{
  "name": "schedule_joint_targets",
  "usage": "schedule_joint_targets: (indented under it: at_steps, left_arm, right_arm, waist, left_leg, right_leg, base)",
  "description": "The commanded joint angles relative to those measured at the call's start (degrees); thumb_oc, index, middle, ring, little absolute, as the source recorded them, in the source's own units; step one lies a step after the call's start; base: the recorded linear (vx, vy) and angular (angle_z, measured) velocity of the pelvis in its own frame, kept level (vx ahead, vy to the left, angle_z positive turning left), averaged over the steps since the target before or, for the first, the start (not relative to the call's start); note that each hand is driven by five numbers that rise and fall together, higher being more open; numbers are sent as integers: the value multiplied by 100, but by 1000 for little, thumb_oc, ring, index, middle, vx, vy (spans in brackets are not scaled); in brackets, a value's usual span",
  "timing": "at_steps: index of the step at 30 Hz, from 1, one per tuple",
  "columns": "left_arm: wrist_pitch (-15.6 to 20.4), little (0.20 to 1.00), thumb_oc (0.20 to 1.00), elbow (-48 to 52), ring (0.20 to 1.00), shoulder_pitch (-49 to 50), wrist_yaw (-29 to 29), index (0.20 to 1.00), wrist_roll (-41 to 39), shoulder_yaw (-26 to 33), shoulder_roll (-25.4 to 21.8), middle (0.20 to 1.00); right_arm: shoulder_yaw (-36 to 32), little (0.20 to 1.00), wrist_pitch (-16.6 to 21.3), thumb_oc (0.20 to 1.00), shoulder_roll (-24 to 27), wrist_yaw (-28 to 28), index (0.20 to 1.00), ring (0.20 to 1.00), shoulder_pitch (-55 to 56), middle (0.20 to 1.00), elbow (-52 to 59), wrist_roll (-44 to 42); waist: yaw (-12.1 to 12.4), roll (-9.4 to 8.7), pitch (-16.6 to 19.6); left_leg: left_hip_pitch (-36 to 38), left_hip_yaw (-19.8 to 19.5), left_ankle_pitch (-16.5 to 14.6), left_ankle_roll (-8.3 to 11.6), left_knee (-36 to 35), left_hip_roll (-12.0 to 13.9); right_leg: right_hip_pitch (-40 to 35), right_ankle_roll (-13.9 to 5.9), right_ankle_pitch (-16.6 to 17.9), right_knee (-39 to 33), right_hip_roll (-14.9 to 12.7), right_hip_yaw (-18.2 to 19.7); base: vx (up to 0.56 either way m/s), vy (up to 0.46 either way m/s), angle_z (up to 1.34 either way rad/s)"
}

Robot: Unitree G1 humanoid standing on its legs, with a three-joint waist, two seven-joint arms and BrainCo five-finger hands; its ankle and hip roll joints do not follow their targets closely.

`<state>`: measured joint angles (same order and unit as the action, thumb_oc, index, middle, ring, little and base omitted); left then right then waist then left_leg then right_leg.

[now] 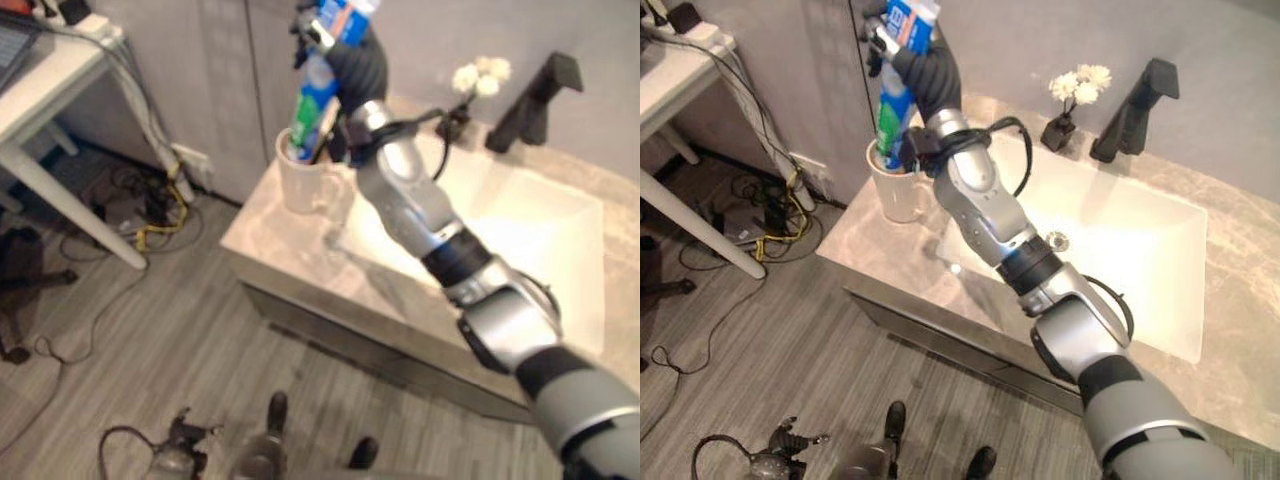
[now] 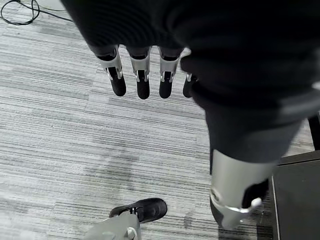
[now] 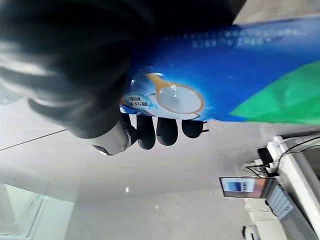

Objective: Put brush and paste in cup on sink, flatten towel.

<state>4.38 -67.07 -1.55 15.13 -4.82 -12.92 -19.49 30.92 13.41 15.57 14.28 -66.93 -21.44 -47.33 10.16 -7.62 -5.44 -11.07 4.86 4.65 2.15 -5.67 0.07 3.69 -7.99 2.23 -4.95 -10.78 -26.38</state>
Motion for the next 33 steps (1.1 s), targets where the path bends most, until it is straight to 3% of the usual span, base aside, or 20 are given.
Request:
schedule_joint_targets:
  at_steps: [1,17,18,19,20,33]
  left_arm:
    - [64,1000,1000,-311,1000,-256,189,1000,-125,-119,-153,1000]
    - [46,1000,1000,-341,1000,-201,235,1000,-169,-89,-107,1000]
    - [54,1000,1000,-334,1000,-192,245,1000,-171,-80,-107,1000]
    - [65,1000,1000,-306,1000,-194,278,1000,-179,-71,-108,1000]
    - [70,1000,1000,-280,1000,-204,309,1000,-196,-65,-109,1000]
    - [136,1000,1000,-194,1000,-240,422,1000,-174,-100,-124,1000]
  right_arm:
    - [-27,200,328,200,-7,-114,200,200,-610,200,-84,52]
    - [153,200,276,200,-43,-213,200,200,-513,200,-123,8]
    - [157,495,278,495,-46,-220,495,495,-514,495,-128,-4]
    - [148,953,284,953,-41,-175,953,953,-494,953,-135,21]
    - [133,1000,291,1000,-46,-147,1000,1000,-478,1000,-130,14]
    - [-78,1000,305,1000,-34,229,1000,1000,-457,1000,-133,537]
  waist:
    - [200,-74,-183]
    - [169,-147,-195]
    - [166,-147,-195]
    - [165,-145,-202]
    - [163,-147,-206]
    - [166,-131,-187]
  left_leg:
    - [135,-217,-374,-74,67,-62]
    - [200,-181,-408,-84,67,-38]
    - [210,-174,-409,-85,67,-35]
    - [217,-167,-410,-86,67,-32]
    - [219,-163,-412,-89,67,-31]
    - [283,-35,-418,-64,67,49]
  right_leg:
    - [-355,-224,937,-5,-236,170]
    - [-370,-201,906,-5,-221,214]
    - [-373,-199,905,-5,-221,219]
    - [-373,-198,898,-5,-220,220]
    - [-373,-196,894,-5,-220,227]
    - [-332,-174,793,-5,-177,341]
  base:
    - [0,0,0]
    - [3,-1,-2]
    - [0,0,0]
    - [0,0,0]
    - [0,0,0]
    - [-14,-5,-6]
